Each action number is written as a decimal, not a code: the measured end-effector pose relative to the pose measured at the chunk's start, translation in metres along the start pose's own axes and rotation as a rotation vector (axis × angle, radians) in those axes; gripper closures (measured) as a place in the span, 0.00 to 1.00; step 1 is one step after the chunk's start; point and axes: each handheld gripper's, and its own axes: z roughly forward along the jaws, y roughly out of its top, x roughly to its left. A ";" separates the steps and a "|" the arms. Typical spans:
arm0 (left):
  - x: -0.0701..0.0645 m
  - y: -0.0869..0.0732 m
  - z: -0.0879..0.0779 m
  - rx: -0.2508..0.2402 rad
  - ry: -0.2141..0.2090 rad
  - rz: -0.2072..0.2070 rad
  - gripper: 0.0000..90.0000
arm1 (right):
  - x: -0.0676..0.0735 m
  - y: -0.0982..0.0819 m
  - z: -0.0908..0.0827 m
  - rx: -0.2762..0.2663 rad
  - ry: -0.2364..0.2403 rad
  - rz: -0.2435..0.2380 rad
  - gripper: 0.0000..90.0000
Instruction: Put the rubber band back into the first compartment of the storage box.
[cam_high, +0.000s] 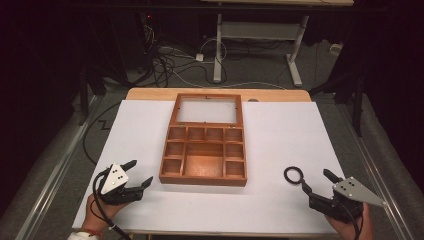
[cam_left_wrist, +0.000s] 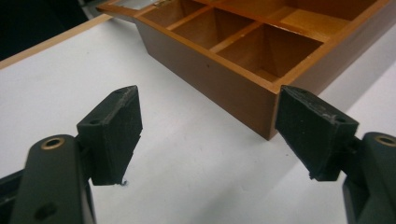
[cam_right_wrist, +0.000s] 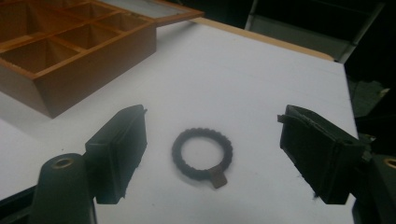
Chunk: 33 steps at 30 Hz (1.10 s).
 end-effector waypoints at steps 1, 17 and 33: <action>-0.001 0.001 -0.001 -0.010 -0.002 0.003 0.25 | 0.000 0.000 0.001 0.007 0.008 -0.001 0.26; -0.007 -0.002 -0.006 0.015 -0.009 0.064 0.28 | -0.009 -0.010 0.011 0.056 0.152 -0.092 0.47; -0.006 -0.003 -0.001 0.041 0.003 0.076 0.28 | 0.001 -0.007 0.065 0.256 0.267 -0.167 0.71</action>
